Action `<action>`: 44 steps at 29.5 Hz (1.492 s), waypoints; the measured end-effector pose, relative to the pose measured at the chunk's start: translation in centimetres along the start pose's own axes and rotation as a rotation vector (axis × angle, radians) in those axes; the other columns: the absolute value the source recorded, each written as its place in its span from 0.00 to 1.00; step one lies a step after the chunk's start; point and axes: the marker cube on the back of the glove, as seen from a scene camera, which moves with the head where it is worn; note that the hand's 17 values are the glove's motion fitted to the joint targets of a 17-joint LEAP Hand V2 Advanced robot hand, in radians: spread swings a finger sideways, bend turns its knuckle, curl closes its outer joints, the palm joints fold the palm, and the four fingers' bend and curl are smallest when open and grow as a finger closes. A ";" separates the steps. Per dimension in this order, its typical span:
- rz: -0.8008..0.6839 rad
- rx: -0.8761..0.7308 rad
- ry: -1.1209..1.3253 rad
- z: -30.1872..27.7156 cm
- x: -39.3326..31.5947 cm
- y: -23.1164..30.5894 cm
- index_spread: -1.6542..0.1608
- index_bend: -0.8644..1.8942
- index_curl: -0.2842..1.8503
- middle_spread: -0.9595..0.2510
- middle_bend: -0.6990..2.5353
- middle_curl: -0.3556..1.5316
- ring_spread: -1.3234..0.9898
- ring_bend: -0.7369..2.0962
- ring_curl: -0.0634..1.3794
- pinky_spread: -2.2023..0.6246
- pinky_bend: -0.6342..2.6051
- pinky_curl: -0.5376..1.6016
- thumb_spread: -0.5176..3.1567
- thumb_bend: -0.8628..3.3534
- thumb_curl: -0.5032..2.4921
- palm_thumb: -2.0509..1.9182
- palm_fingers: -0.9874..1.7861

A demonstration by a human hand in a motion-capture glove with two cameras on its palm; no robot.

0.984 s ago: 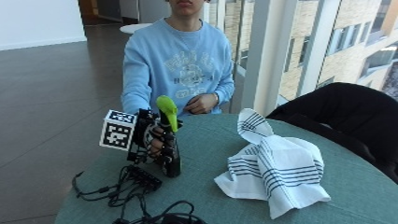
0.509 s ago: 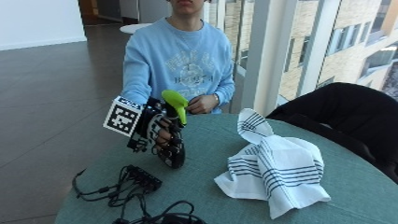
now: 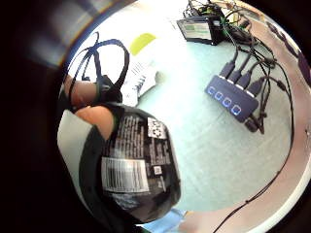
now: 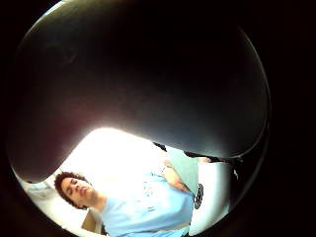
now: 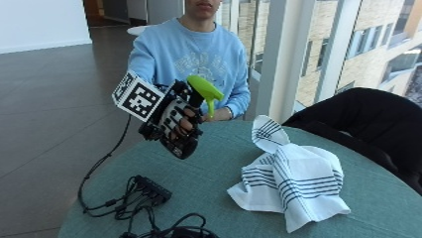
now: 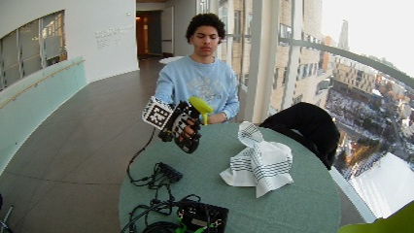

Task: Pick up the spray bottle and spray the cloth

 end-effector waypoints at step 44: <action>0.182 -0.460 0.291 8.3 -4.9 -7.2 0.77 0.36 0.30 0.71 0.29 0.43 0.55 0.41 0.30 0.81 0.27 0.43 0.32 0.20 0.39 0.77 0.75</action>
